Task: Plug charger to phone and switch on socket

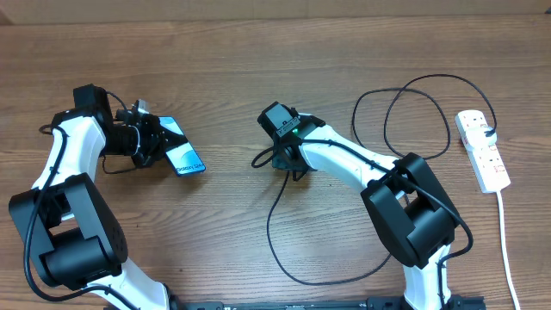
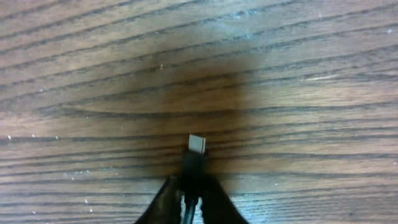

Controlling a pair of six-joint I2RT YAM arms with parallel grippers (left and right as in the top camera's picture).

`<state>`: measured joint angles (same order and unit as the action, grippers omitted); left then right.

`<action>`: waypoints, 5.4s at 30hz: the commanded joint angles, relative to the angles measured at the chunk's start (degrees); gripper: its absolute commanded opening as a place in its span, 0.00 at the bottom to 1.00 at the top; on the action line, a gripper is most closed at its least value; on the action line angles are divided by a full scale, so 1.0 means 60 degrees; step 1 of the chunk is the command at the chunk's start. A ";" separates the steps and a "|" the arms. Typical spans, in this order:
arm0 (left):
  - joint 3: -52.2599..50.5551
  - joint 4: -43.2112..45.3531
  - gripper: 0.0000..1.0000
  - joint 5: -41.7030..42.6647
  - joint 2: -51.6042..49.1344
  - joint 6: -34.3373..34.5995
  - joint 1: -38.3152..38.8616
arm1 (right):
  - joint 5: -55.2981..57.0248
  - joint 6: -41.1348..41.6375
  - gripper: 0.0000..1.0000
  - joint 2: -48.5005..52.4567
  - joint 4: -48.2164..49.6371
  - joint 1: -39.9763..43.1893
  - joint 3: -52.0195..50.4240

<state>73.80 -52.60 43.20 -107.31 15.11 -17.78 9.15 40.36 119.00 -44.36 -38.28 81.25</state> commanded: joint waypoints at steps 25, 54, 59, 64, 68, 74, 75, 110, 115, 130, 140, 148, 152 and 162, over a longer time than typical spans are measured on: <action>0.0102 0.0761 0.04 0.7890 0.0248 -0.2317 -0.0036 | -1.3945 -0.7067 0.04 -0.1424 0.0131 0.1428 -0.0095; 0.0102 0.0772 0.05 0.7887 0.0280 -0.0863 0.0994 | -1.4112 -0.3967 0.04 -0.1424 0.2889 0.0885 -0.0095; 0.0102 0.0783 0.05 0.7887 0.0280 -0.0871 0.0994 | -1.4109 -0.3676 0.04 -0.1424 0.3355 0.0637 -0.0095; 0.0102 0.0809 0.04 0.7887 0.0280 -0.0874 0.0994 | -1.4109 -0.3504 0.04 -0.1424 0.3410 0.0637 -0.0095; 0.0102 0.0922 0.04 0.7890 0.0280 -0.0878 0.0994 | -1.4109 -0.3395 0.04 -0.1424 0.3526 0.0641 -0.0095; 0.0102 0.0925 0.04 0.7890 0.0280 -0.0878 0.0994 | -1.4101 -0.3391 0.04 -0.1424 0.3570 0.0667 -0.0095; 0.0102 0.0922 0.04 0.7890 0.0280 -0.0878 0.0994 | -1.4101 -0.3381 0.04 -0.1424 0.3603 0.0667 -0.0095; 0.0102 0.0925 0.04 0.7868 0.0280 -0.0878 0.0994 | -1.3599 -0.2601 0.04 -0.1424 0.3891 0.0965 -0.0095; 0.0102 0.0918 0.04 0.7628 0.0280 -0.0874 0.0994 | -1.3449 -0.1435 0.04 -0.1424 0.4302 0.0965 -0.0095; 0.0102 0.0914 0.04 0.7253 0.0280 -0.0871 0.0994 | -1.2601 -0.0681 0.04 -0.1424 0.4583 0.0772 -0.0095; 0.0102 0.0918 0.04 0.7202 0.0280 -0.0874 0.0987 | -1.2411 -0.0240 0.04 -0.1424 0.4608 0.1016 -0.0095; 0.0102 0.0871 0.04 0.7202 0.0280 -0.0874 0.0987 | -1.1271 0.0783 0.04 -0.1424 0.5395 0.0809 -0.0095; 0.0102 0.0860 0.04 0.7206 0.0280 -0.0871 0.0987 | -1.1147 0.0954 0.04 -0.1424 0.5960 0.0790 -0.0095; 0.0102 0.0484 0.04 0.7209 0.0280 -0.0656 0.0991 | -1.0936 0.0914 0.04 -0.1424 0.6561 0.0794 -0.0095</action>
<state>75.05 -47.62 83.05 -107.31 10.85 -14.26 -66.76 45.71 111.70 -7.46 -34.92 79.48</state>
